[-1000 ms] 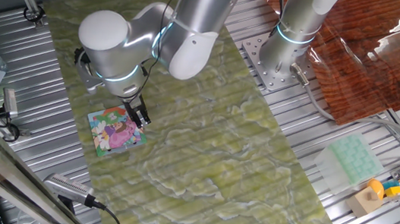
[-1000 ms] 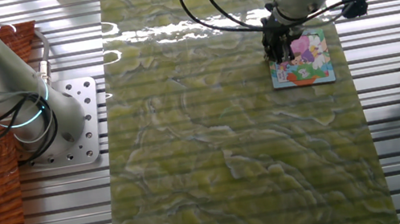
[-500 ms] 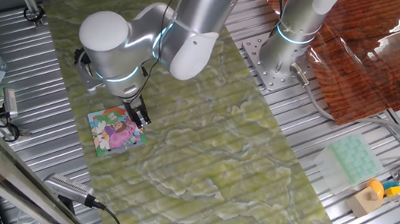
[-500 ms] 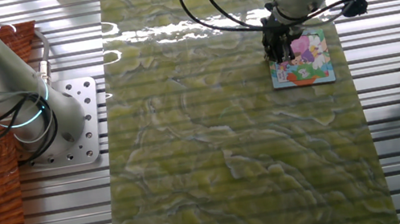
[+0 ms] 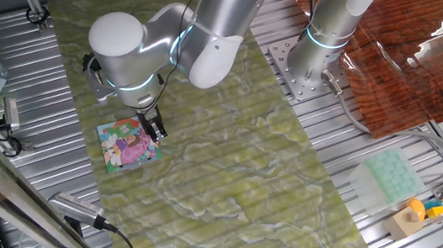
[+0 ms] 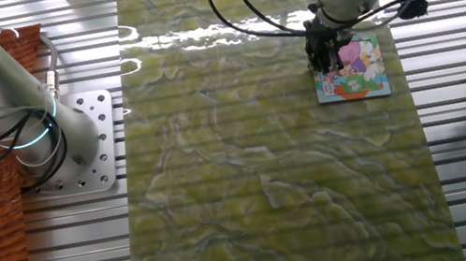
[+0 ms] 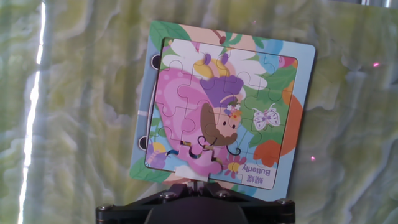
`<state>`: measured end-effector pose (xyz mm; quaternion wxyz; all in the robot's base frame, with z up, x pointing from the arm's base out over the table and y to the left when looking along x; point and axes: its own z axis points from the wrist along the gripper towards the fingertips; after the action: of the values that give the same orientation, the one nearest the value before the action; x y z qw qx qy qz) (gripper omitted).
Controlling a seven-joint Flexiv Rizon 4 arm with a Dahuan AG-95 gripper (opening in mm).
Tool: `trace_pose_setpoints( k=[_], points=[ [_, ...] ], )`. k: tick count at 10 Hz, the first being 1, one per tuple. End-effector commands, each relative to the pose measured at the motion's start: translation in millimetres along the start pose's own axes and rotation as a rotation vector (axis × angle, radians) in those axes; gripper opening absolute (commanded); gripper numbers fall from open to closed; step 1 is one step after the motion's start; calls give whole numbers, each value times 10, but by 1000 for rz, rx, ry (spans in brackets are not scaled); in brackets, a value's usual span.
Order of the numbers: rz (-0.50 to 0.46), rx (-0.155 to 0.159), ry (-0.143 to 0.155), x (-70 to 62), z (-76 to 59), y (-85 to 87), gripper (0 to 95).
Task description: Assemble one piece of a puzzle
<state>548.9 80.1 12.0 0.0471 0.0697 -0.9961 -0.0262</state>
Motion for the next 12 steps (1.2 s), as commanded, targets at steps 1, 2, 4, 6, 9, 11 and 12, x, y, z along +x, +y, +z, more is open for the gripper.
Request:
trace_pose_setpoints(
  k=[1,2,4,6,9,11,12],
  points=[
    [0,2,-3,-1,0,-1,0],
    [-1,2,-4,-1,1,-1,0],
    [-2,3,-4,-1,4,-1,0],
    [-4,5,-5,-1,4,-1,0],
    [-8,14,-5,-2,4,-1,0],
    [-7,16,4,-1,2,-2,0],
    [-6,15,16,4,-7,-8,0]
  ],
)
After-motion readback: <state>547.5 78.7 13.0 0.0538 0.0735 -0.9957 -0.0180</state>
